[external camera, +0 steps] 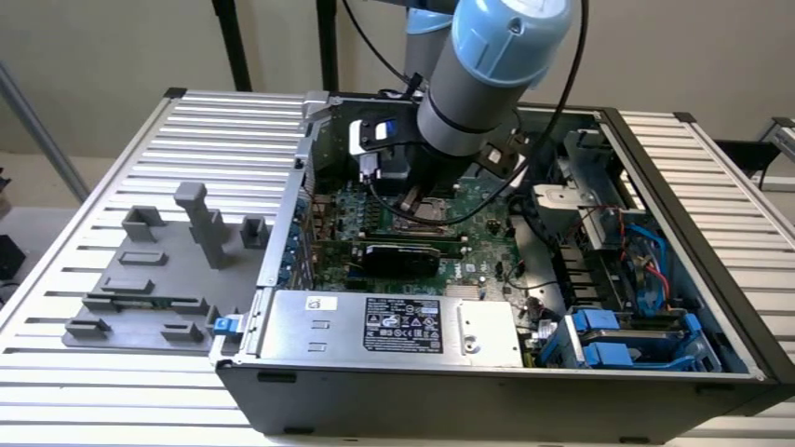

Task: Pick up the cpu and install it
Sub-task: 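Install the first cpu locking lever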

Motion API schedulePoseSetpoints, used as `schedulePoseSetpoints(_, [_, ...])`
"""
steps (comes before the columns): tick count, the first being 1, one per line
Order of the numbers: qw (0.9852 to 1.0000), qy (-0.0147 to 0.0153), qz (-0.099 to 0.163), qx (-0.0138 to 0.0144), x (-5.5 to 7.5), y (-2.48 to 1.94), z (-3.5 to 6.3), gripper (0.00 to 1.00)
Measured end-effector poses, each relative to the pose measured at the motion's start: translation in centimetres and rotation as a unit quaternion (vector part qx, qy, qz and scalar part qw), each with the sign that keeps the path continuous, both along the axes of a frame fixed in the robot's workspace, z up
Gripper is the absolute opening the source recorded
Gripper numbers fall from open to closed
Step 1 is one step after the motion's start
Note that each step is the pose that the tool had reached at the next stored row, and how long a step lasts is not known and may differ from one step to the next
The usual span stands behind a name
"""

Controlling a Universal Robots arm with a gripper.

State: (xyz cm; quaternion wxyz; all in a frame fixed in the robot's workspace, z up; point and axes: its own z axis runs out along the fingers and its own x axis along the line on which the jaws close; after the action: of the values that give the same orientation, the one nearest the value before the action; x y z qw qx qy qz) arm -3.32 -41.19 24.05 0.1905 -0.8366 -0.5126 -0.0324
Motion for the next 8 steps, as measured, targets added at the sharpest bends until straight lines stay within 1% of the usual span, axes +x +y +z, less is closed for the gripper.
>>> schedulePoseSetpoints(2, [1.0000,0.0000,0.000,0.0000,-0.3,-0.59,0.00,0.11])
schedulePoseSetpoints(3, [1.0000,0.0000,0.000,0.0000,-0.4,-0.81,0.00,0.11])
schedulePoseSetpoints(5, [1.0000,0.0001,0.000,0.0000,-0.8,-1.05,0.01,0.11])
schedulePoseSetpoints(8, [1.0000,0.0003,0.000,0.0000,-1.3,-1.28,0.04,0.11])
